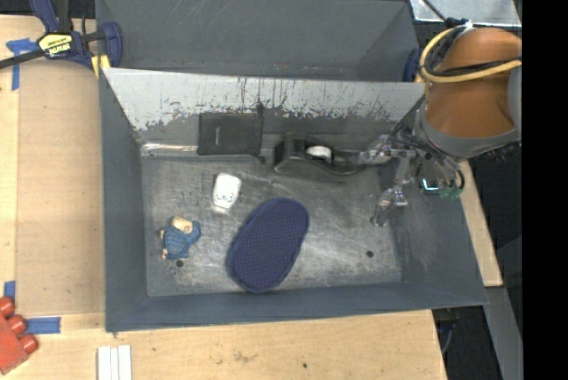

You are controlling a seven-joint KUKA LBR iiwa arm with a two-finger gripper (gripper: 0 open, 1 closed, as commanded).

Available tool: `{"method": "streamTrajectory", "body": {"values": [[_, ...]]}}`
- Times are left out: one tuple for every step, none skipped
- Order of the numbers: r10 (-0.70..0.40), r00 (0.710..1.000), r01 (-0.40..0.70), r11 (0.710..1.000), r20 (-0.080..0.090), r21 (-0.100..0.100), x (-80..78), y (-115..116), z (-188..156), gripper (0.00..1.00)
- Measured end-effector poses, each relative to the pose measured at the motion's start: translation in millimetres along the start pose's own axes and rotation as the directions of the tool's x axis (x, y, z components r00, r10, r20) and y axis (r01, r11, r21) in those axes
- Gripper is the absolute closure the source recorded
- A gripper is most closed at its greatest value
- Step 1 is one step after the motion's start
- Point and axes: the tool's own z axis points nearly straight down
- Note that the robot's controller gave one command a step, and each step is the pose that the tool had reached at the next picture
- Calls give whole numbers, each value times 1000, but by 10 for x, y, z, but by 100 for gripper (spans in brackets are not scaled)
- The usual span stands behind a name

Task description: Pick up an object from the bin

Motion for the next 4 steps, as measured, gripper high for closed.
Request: {"method": "streamTrajectory", "body": {"values": [[-118, 993, 118, 993, 10, 1, -480, 307, 213, 0], [74, 997, -74, 997, 6, 1, -471, -322, 603, 0], [50, 999, -50, 999, 5, 2, -554, 173, 678, 0], [53, 998, -53, 999, 20, 3, -583, 143, 642, 100]]}}
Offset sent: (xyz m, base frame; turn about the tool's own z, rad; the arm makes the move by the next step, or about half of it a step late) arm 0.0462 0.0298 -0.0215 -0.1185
